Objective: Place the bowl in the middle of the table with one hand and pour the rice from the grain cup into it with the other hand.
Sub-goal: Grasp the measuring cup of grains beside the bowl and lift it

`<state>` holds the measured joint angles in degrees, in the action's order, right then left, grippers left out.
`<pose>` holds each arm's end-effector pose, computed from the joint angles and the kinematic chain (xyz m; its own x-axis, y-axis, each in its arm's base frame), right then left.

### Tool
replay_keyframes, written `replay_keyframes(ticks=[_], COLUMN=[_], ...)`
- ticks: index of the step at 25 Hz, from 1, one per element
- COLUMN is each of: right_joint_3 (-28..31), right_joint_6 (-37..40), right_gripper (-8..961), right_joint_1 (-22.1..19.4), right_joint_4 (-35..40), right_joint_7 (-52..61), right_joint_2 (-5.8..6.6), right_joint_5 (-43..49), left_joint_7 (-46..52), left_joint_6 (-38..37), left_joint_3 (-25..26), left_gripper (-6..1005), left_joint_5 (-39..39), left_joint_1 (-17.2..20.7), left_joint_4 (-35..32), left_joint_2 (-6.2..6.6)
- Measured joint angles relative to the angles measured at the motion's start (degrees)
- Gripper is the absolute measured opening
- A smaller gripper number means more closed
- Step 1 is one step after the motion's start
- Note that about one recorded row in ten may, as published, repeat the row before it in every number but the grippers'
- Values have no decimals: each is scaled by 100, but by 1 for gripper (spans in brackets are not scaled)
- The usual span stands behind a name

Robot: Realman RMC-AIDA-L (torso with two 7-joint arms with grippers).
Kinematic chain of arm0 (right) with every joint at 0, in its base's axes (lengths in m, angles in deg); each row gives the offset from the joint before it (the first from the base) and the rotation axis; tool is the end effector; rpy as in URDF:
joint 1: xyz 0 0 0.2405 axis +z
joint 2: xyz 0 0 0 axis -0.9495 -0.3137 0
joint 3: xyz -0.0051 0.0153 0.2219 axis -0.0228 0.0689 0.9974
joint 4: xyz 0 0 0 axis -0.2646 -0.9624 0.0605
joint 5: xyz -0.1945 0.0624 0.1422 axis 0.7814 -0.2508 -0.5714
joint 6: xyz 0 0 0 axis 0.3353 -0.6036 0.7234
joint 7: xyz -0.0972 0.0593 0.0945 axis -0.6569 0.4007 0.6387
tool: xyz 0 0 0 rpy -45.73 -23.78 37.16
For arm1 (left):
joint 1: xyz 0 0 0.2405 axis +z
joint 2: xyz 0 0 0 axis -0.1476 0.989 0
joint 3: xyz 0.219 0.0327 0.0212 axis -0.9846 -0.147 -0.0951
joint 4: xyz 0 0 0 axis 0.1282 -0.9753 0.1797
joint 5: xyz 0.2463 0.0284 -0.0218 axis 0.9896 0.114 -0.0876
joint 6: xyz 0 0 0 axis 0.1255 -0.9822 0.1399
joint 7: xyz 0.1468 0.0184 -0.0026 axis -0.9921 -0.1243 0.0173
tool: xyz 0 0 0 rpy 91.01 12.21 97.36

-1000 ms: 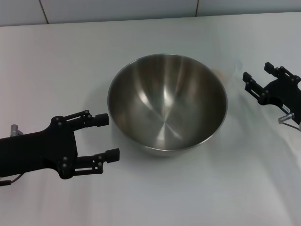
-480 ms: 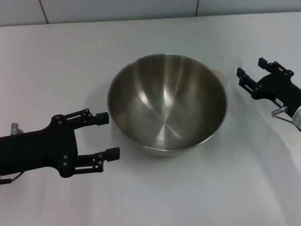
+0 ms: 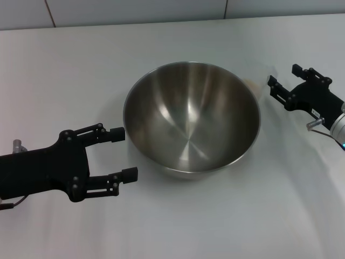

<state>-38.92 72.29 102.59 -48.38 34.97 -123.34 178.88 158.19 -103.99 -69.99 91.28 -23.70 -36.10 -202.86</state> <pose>0.3478 0.3448 -0.0330 0.7957 -0.1681 -0.5819 -0.5966 -0.3831 -0.7052 -0.2487 0.2838 0.0184 0.7660 0.1857 0.6154 0.2737 -0.9605 -0.0509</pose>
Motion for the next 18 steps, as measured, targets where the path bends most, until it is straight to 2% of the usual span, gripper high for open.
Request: replay_keyframes(ticks=[18], right_joint_3=[32], right_joint_6=[-169], right_gripper=[664], right_joint_1=[155], right_joint_4=[0], right_joint_7=[0], right_joint_2=[0], right_joint_5=[0], left_joint_7=[-29], left_joint_6=[5], left_joint_3=[0], left_gripper=[828], left_joint_5=[0], left_joint_1=[-35], left_joint_4=[0], left_joint_2=[-7])
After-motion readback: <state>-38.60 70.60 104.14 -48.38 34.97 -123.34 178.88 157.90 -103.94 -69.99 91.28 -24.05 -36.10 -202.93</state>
